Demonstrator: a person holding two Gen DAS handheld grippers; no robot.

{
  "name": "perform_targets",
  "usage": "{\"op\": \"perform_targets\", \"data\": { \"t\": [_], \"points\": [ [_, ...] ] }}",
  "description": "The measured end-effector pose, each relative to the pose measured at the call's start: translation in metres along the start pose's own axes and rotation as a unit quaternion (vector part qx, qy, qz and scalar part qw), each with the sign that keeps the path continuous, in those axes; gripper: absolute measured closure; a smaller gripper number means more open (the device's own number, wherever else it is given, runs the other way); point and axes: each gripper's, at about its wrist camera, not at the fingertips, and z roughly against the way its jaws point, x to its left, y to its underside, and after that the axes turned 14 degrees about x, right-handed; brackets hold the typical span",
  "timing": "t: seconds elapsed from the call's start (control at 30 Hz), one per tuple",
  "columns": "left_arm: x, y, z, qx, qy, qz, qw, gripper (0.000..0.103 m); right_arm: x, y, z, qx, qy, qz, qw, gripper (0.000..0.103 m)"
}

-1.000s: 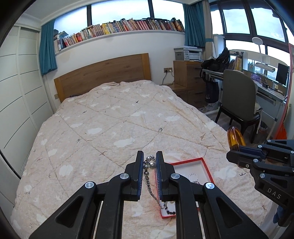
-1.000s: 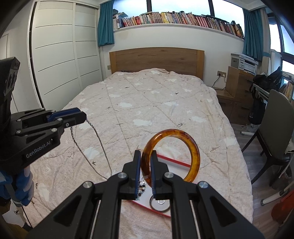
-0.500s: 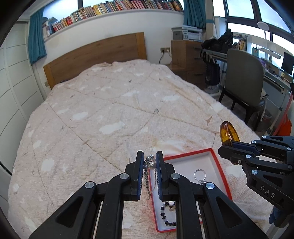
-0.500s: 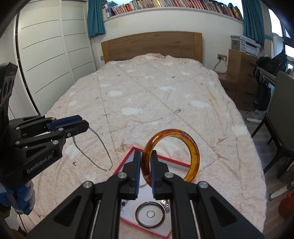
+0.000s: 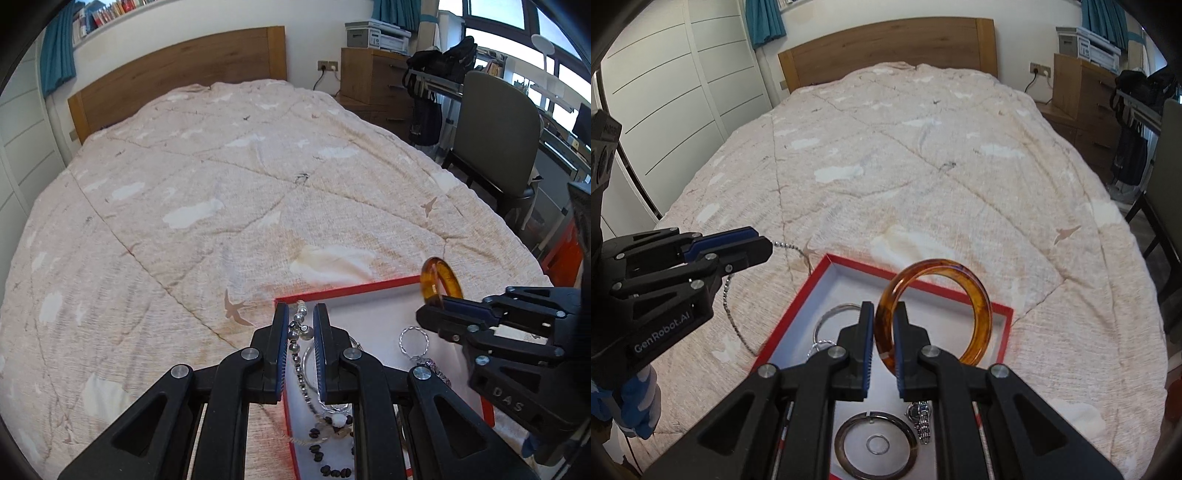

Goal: Organize jewelry
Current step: 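Lower the chain and amber bangle into the red box and open both tools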

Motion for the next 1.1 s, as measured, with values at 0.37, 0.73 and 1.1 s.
{"op": "perform_targets", "data": {
  "t": [0.37,0.73,1.1],
  "points": [
    [0.004,-0.027,0.069,-0.071,0.034,-0.013,0.9968,0.09,-0.009,0.005,-0.016,0.007,-0.012,-0.017,1.0,0.094],
    [-0.01,-0.027,0.05,-0.055,0.034,-0.023,0.9976,0.09,-0.009,0.003,-0.012,0.007,-0.012,-0.014,1.0,0.094],
    [-0.003,0.011,-0.022,0.027,0.021,-0.004,0.9994,0.09,-0.008,0.005,-0.045,0.048,-0.017,-0.011,0.999,0.094]
  ]
}}
